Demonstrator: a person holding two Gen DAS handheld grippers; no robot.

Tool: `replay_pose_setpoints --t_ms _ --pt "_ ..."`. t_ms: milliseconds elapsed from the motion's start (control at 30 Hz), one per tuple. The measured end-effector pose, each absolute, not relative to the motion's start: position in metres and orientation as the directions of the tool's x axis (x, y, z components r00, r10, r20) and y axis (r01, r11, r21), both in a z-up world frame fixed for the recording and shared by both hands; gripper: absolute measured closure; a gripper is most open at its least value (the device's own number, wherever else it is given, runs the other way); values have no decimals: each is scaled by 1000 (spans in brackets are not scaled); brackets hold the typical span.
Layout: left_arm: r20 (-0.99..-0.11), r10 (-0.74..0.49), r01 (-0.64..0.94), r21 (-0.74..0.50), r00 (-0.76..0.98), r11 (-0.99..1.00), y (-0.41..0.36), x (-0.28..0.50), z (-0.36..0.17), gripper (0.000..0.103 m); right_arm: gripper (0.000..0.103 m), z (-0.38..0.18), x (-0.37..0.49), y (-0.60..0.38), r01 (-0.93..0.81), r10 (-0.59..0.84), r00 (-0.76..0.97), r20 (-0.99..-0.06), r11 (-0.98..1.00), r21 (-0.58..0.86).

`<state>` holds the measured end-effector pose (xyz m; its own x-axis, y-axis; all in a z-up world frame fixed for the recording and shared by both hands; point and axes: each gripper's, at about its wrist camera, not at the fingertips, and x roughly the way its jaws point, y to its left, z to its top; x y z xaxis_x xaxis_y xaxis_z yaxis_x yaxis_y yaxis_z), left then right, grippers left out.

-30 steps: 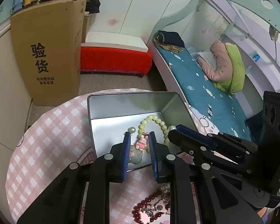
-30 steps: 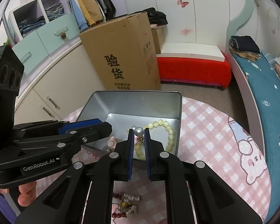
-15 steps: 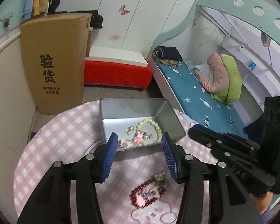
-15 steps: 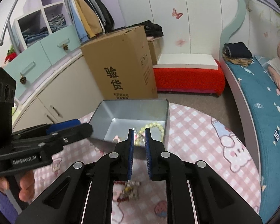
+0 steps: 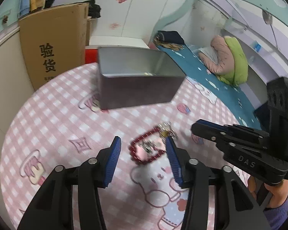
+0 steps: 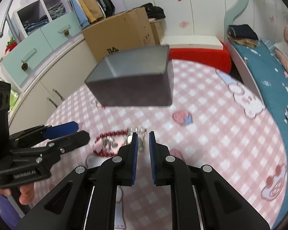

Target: Organize jewelry

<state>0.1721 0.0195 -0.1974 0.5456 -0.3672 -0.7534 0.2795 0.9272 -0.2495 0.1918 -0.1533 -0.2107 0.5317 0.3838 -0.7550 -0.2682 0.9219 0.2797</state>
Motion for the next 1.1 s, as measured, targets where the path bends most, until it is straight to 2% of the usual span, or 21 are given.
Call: replay_pose_setpoints --t_ms 100,167,500,933,1033,1067,1100 --pt "-760 -324 298 -179 564 938 7 165 -203 60 90 -218 186 -158 -258 389 524 -758 920 294" --pt "-764 -322 313 -165 559 935 3 165 -206 66 90 -220 183 -159 -256 390 522 -759 920 297" --pt "-789 -262 307 -99 556 947 -1 174 -220 77 90 -226 183 -165 -255 410 511 -755 912 322" --pt "-787 -249 313 -75 565 947 0 176 -220 81 90 -223 188 -160 -270 424 505 -752 905 330" --pt "-778 -267 317 -92 569 944 3 175 -215 90 90 -224 188 -158 -272 426 501 -753 904 330" --pt "-772 -278 324 -100 571 941 5 175 -214 99 90 -224 189 -157 -273 427 502 -753 904 330" --pt "-771 -280 325 -101 572 940 6 175 -213 101 90 -224 189 -156 -275 428 502 -752 903 330"
